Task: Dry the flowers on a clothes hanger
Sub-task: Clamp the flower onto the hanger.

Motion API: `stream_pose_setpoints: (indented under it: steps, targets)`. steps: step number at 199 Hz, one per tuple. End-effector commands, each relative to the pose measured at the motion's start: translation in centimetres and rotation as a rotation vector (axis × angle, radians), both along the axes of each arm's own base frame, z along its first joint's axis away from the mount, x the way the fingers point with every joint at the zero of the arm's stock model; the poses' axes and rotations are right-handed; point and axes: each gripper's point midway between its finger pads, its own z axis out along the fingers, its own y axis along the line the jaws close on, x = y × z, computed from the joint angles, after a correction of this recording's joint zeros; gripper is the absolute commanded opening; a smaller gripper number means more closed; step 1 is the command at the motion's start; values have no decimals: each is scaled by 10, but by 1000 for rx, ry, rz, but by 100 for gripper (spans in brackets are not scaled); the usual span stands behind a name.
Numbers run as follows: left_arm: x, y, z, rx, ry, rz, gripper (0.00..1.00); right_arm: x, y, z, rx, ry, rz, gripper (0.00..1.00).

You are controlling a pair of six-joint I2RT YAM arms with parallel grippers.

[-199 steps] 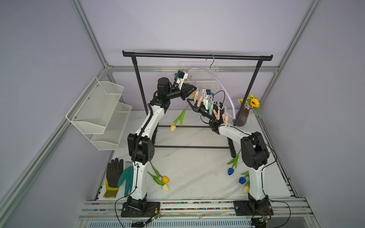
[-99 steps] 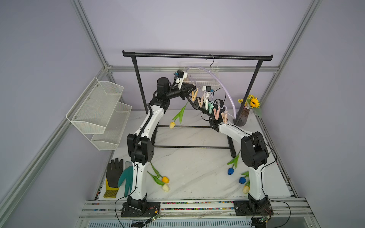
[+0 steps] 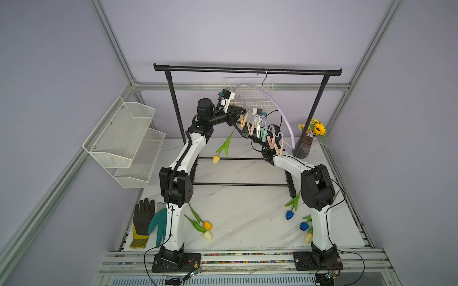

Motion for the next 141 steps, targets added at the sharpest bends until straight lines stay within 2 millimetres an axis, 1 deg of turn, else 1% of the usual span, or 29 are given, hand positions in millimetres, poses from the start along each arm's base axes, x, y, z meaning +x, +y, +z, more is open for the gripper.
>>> stream_pose_setpoints:
  steps: [1,46,68,99,124,141]
  targets:
    - [-25,6,47,-31,-87,-8,1,8,-4,-14,8,28,-16,0]
    - [-24,7,48,-31,-89,1,0,14,-11,-25,21,54,-42,0]
    - [-25,6,48,-30,-87,1,0,16,-11,-28,23,65,-42,0]
    - [-24,6,47,-28,-81,3,0,20,-11,-40,35,95,-41,0]
    - [-23,6,44,-26,-74,3,0,20,-10,-41,35,97,-35,0]
    - [-24,6,46,-30,-78,3,0,21,-10,-41,35,97,-32,0]
